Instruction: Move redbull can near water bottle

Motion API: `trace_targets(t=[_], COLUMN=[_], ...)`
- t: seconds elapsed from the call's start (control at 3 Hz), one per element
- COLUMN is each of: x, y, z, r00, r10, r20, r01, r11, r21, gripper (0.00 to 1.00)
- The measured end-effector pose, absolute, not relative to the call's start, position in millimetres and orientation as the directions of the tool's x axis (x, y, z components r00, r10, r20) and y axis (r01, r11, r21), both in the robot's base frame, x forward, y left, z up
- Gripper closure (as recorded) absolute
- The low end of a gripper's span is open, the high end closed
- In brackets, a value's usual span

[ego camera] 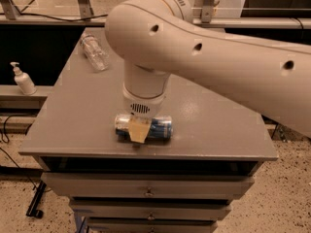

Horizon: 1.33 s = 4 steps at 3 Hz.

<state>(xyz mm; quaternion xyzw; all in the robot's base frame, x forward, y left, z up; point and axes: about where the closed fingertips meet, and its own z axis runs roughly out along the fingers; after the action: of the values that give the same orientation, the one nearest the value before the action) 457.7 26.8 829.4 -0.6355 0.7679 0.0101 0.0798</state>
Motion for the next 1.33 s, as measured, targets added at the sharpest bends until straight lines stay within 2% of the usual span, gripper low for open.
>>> trace_targets(t=[0.33,0.67,1.0,1.33], x=[474.7,503.5,517.8,523.8], y=[34.3,45.3,52.7,36.7], z=[860.6,920.5,951.7,973.0], r00=[-0.179,-0.155,-0.106,-0.132], r10=[-0.964,-0.917,-0.826,-0.747], r20=[-0.199,-0.368,-0.553,-0.651], r01=[-0.974,-0.962,-0.957,-0.934], r11=[0.203,0.226,0.235,0.314], r21=[-0.104,-0.156,-0.168,-0.17], gripper=[0.87,1.0,1.0,1.0])
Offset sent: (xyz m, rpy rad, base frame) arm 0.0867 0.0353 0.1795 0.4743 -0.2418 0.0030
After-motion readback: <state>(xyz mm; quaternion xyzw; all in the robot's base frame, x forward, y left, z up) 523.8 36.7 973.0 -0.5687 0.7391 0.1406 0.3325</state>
